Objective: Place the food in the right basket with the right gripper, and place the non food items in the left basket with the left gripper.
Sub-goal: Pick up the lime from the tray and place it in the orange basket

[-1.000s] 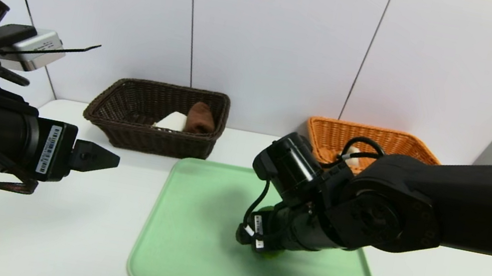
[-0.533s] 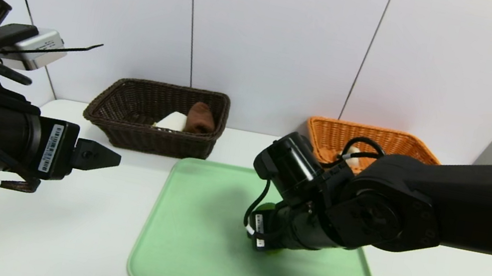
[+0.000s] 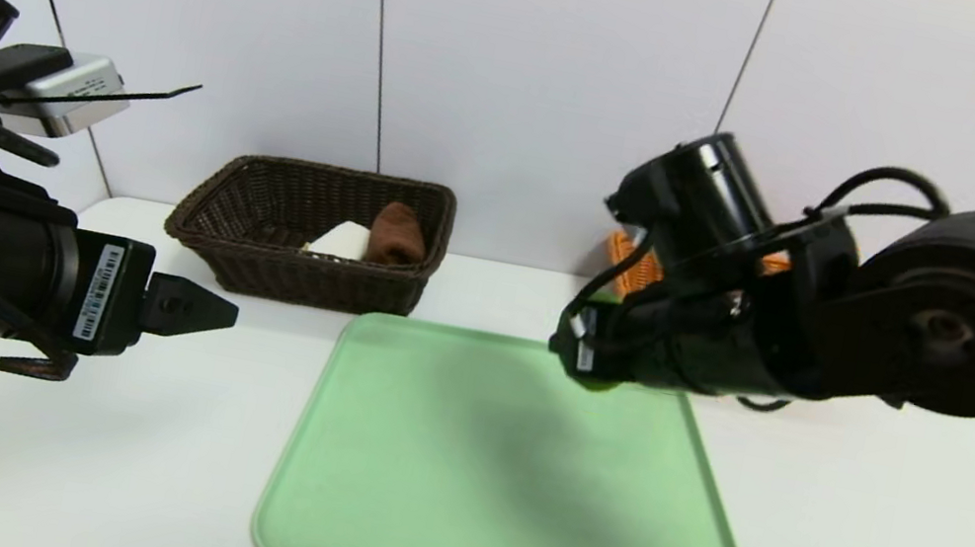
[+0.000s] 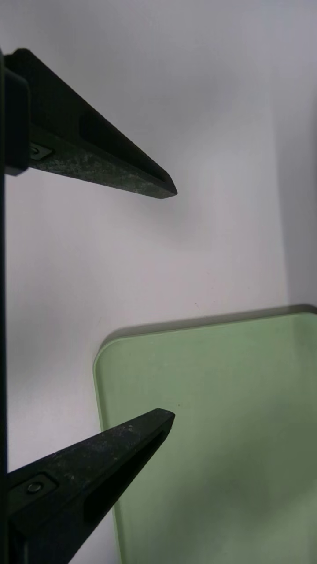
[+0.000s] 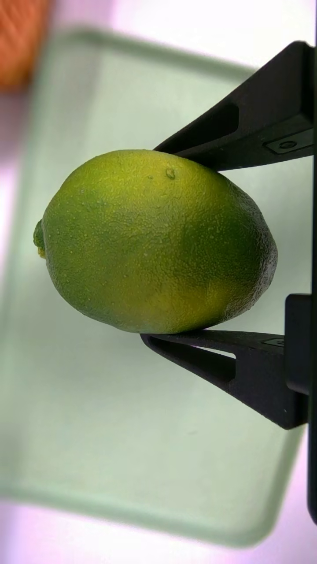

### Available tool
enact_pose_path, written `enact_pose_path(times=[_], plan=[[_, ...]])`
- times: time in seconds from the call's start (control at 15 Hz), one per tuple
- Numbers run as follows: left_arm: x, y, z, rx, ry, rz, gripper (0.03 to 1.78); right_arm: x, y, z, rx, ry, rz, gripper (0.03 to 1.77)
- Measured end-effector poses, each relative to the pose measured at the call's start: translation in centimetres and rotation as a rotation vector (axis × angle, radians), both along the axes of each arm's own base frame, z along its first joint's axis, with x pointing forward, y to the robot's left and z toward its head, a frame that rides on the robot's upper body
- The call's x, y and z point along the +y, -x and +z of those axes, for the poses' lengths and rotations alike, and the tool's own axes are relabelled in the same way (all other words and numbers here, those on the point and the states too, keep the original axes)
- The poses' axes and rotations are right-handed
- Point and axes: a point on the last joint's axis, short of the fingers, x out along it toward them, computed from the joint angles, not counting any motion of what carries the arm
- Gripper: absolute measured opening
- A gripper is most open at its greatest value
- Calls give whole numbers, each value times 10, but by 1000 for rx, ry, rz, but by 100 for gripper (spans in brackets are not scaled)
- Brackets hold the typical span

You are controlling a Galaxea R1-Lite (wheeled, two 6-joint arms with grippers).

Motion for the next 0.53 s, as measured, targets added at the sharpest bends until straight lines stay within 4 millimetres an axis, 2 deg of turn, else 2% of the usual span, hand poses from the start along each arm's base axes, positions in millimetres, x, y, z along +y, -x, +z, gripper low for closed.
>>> enact_pose_path(times=[0.27,0.53], plan=[[0,0,0,1,-1,2,169,-42,-29,37,-115,-50,-130,99],[0,-1,0,1,-2,4,169,-76,-71,44,-172,-24,-233,98]])
